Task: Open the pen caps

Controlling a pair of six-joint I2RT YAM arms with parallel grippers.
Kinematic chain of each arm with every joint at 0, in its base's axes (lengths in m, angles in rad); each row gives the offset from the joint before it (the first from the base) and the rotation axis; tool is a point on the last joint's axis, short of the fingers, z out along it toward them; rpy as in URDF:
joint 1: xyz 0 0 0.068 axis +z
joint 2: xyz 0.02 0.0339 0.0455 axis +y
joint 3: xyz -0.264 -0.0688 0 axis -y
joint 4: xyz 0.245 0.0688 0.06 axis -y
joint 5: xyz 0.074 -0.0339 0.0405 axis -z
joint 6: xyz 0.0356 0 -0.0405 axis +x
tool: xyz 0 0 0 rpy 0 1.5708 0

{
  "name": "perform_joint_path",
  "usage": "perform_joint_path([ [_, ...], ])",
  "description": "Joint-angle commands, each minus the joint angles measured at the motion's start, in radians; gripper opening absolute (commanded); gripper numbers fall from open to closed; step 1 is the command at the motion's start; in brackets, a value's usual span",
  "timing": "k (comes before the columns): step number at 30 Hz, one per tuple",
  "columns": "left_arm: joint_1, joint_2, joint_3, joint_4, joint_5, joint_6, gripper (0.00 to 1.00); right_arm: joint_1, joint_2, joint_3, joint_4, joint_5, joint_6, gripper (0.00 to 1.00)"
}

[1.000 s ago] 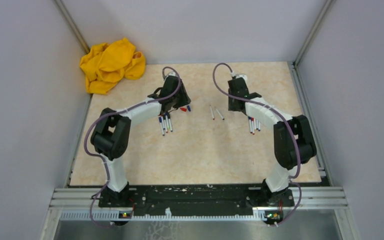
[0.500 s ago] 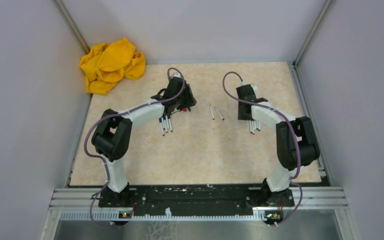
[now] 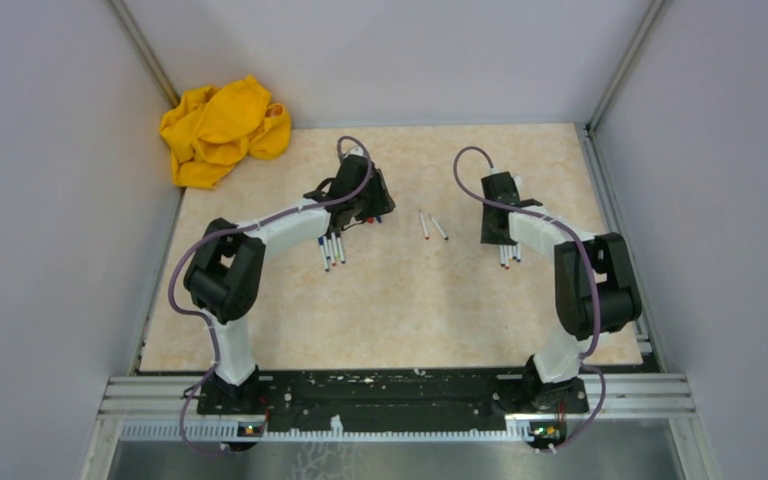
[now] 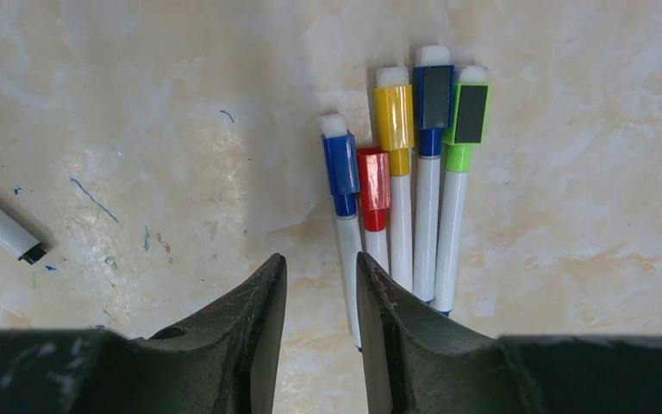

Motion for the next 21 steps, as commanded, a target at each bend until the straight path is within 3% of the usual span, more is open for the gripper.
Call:
perform_joint_path([
  [1,-0.007,-0.029,0.018,0.011,-0.009,0.003,0.57,-0.01,-0.004,-0.008,0.045,-0.027,0.006,0.34],
  [21,-0.007,-0.031,-0.003,0.024,-0.011,0.007,0.57,-0.021,0.022,-0.041,0.07,-0.045,0.008,0.32],
])
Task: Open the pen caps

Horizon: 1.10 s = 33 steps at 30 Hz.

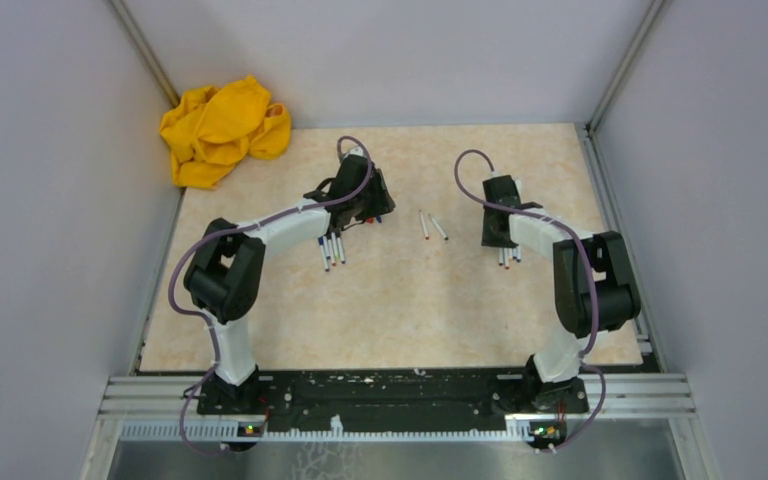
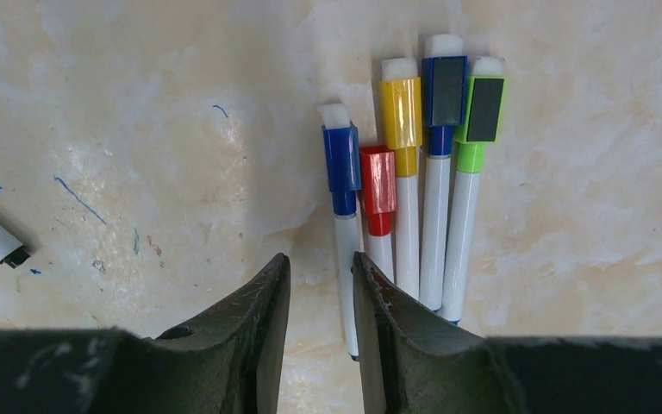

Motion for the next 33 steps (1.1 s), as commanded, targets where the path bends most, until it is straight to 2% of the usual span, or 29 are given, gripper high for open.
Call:
perform_joint_path([
  [1,-0.006,-0.03,-0.005,0.025,-0.01,0.006,0.57,-0.007,0.011,-0.016,0.029,-0.016,0.008,0.32],
  [30,-0.006,-0.037,-0.03,0.038,-0.005,0.002,0.57,-0.016,0.047,-0.055,0.042,-0.021,0.021,0.27],
  [33,-0.006,-0.036,-0.027,0.038,-0.005,0.0,0.57,-0.016,0.049,-0.052,0.035,-0.019,0.021,0.21],
])
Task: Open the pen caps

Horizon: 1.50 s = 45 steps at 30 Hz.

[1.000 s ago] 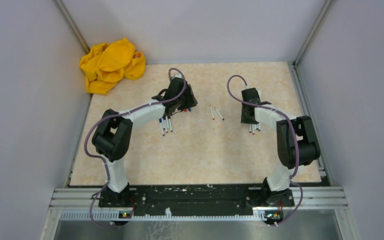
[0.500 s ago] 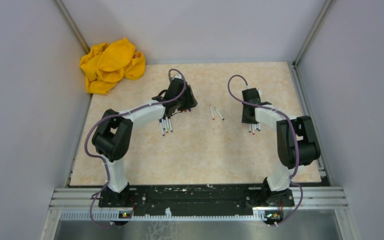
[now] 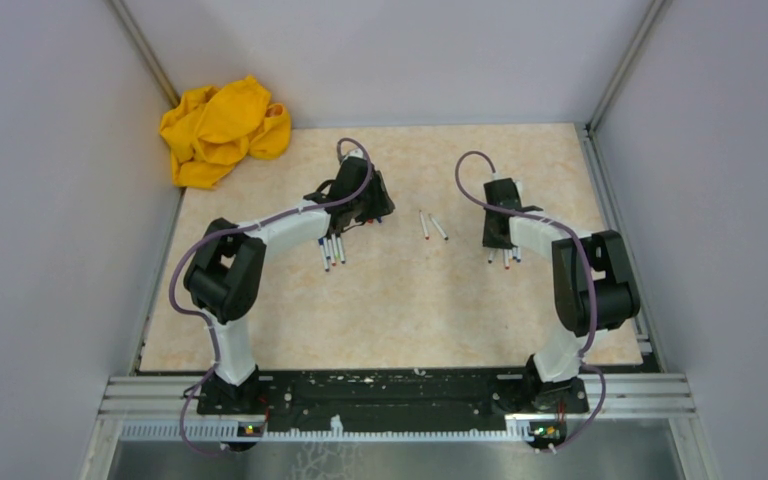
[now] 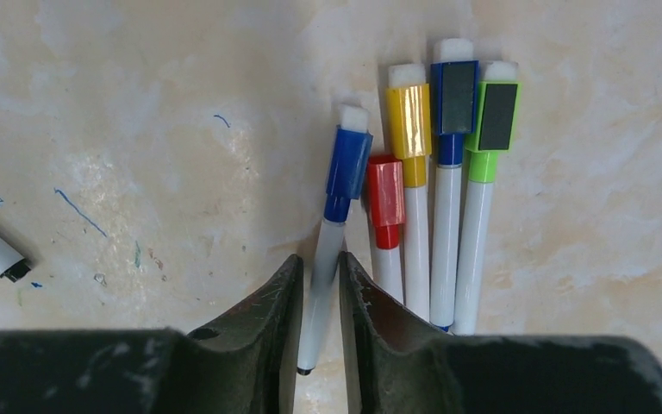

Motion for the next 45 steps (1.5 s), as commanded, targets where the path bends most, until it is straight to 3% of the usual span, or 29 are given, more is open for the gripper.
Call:
perform_joint_path([
  [1,-0.006,-0.036,-0.009,0.023,-0.005,0.0,0.57,-0.008,0.04,-0.018,-0.027,-0.007,0.012,0.16],
  [4,-0.006,-0.035,-0.007,0.025,-0.003,-0.002,0.57,-0.007,0.041,-0.017,-0.032,-0.006,0.008,0.0],
  [10,-0.006,-0.034,0.003,0.038,0.041,-0.001,0.57,0.004,-0.027,-0.036,0.014,-0.078,-0.017,0.0],
  [17,-0.005,-0.031,-0.027,0.191,0.314,0.0,0.58,0.083,-0.109,0.015,0.043,-0.314,-0.042,0.0],
  [25,-0.007,0.002,-0.037,0.249,0.45,-0.053,0.58,0.162,-0.071,0.094,0.078,-0.486,-0.016,0.0],
  [34,-0.006,0.019,-0.045,0.264,0.499,-0.097,0.57,0.216,-0.056,0.136,0.135,-0.573,0.019,0.0],
  [45,-0.004,0.026,-0.061,0.249,0.484,-0.112,0.57,0.259,-0.03,0.186,0.145,-0.575,0.032,0.0],
])
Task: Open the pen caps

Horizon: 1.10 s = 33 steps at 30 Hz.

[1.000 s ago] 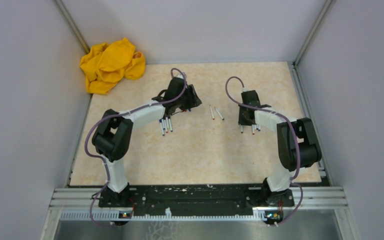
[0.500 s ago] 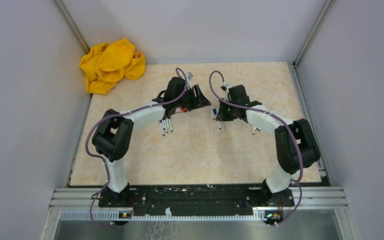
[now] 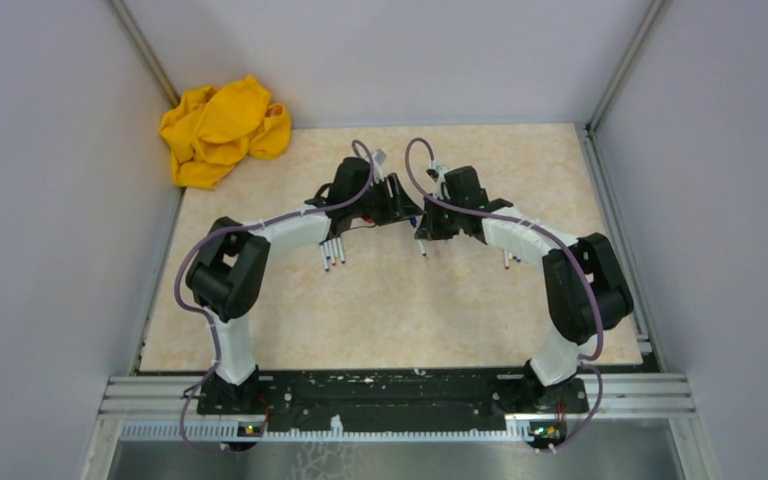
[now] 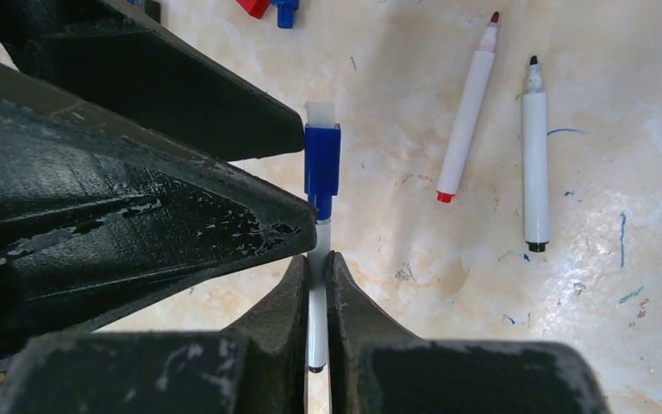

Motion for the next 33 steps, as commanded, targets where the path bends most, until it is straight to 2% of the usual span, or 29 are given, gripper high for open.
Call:
perform_joint_path([
  [1,-0.008,0.01,-0.018,0.017,0.005,-0.007,0.57,0.027,-0.001,0.066,0.054,-0.027,0.009,0.0],
  [14,0.004,-0.034,-0.067,0.015,-0.043,-0.013,0.58,0.03,-0.003,0.051,0.054,0.042,0.002,0.0],
  [33,0.011,-0.034,-0.112,0.084,-0.027,-0.075,0.55,0.053,0.033,0.037,0.126,-0.052,0.041,0.0],
])
